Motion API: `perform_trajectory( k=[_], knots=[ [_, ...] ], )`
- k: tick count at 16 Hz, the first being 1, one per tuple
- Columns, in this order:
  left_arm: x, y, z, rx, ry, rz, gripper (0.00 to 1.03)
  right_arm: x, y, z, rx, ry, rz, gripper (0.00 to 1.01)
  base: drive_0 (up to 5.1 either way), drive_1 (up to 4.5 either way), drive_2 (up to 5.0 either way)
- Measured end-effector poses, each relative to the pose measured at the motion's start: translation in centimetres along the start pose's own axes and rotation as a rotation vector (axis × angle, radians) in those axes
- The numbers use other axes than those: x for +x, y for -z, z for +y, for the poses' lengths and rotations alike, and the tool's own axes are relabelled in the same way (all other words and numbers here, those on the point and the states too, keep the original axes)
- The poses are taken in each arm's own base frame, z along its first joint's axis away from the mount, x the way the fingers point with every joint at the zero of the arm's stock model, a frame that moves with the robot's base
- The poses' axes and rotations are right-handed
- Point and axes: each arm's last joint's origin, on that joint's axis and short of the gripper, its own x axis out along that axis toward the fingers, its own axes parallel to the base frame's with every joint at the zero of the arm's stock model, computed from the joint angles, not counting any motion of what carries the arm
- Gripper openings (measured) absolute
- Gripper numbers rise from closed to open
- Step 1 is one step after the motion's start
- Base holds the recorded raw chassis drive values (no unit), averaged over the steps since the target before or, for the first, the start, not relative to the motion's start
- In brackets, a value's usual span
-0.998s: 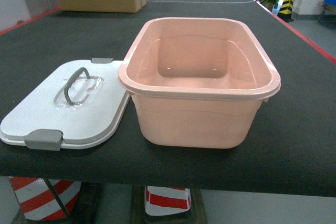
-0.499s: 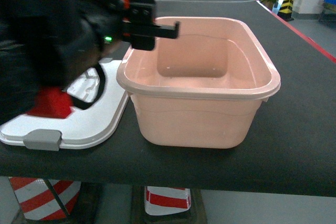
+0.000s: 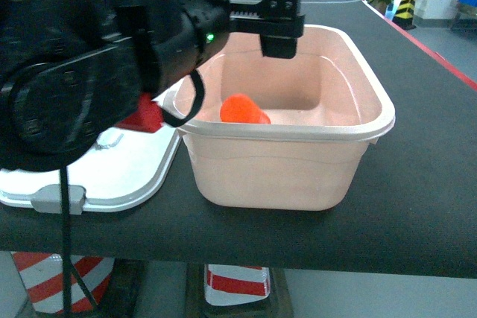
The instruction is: Pick capacitor and pack into box
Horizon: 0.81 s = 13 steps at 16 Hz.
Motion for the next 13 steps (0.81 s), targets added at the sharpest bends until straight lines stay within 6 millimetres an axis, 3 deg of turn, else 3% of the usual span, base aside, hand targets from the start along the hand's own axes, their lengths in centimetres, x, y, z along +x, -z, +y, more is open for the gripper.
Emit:
perform_trajectory(
  k=[2,3,5,8,13],
  knots=[
    [-2.9,-1.8,3.2,-0.009,-0.031,-0.039,0.98,0.0,0.0,0.0,0.000,0.000,0.000,0.98,0.0,0.00,0.0],
    [-4.2,-3.2,5.8,-0.008,-0.092,-0.084,0.98,0.0,0.0,0.0,0.000,0.000,0.000,0.98,0.0,0.00,0.0],
    [-5.7,-3.2,10.4,0.003,-0.223,-0.085,0.98,0.0,0.0,0.0,0.000,0.000,0.000,0.98,0.0,0.00,0.0],
    [-5.4,-0.2,13.3,0.006,-0.309,0.011,0.98,0.0,0.0,0.0,0.000,0.000,0.000,0.98,0.0,0.00,0.0],
    [0.1,7.8,15.4,0.000,-0.344,0.230,0.98,0.0,0.0,0.0,0.000,0.000,0.000,0.98,0.0,0.00,0.0]
  ],
)
